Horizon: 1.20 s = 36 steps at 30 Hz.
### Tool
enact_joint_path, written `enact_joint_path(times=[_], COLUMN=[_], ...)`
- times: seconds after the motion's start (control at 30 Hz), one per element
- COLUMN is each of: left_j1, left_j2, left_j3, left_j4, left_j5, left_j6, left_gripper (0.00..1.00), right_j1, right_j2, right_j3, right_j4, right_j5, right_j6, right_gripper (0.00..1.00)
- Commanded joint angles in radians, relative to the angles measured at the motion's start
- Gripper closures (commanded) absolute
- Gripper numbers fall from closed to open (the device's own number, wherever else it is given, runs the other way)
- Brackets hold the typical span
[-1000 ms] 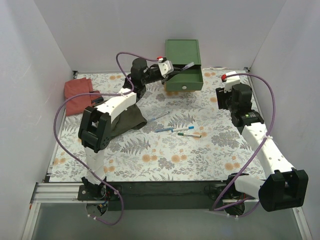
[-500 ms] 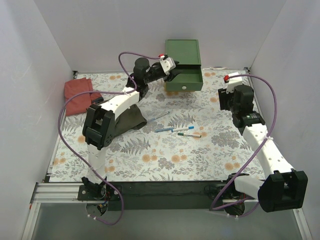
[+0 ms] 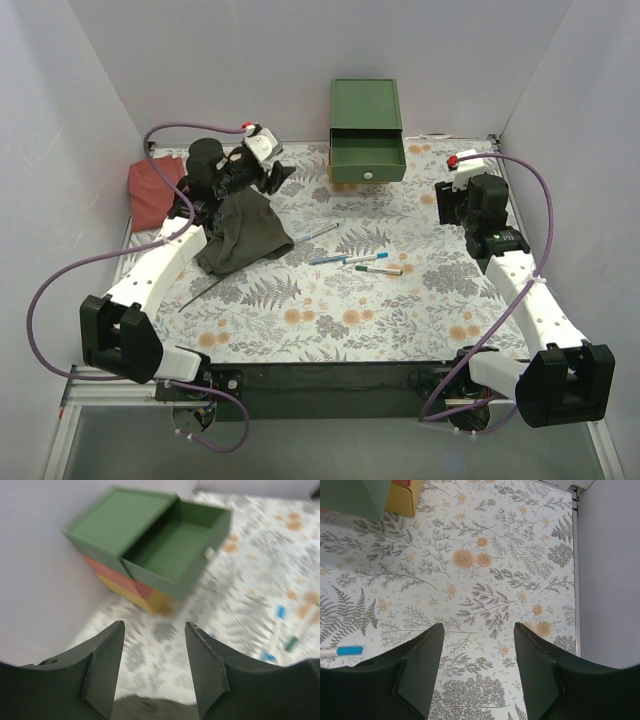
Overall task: Sort the stationery into containers
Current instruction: Pick up the pen from the center of the board.
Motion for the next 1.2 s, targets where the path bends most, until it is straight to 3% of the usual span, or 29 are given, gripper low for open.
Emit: enact_joint_path(times=[0.0, 0.33, 0.77, 1.17], left_j1=[-0.007, -0.021, -0.074, -0.094], left_j2=[0.135, 0.289, 0.455, 0.576], left_j3=[-0.052, -0.038, -0.064, -0.004], left_j4=[-0.387, -0.392, -0.159, -0.13], left_j5=[0.17, 0.125, 0.023, -0.02], left_j6=[0.002, 0.044, -0.022, 0.007], left_gripper=[0.5, 0.52, 0.55, 0.61], right_j1=[-0.005, -0.007, -0.01, -0.022], right_j2=[0.027, 0.044, 0.052, 0.044], right_j3=[0.03, 0.052, 0.041, 0.015], right_j4=[0.032, 0.028, 0.028, 0.028], right_j5=[-0.038, -0.03, -0.037, -0.04], right_j6=[0.011, 0.008, 0.002, 0.004], right_gripper=[0.33, 0.3, 0.3, 0.3])
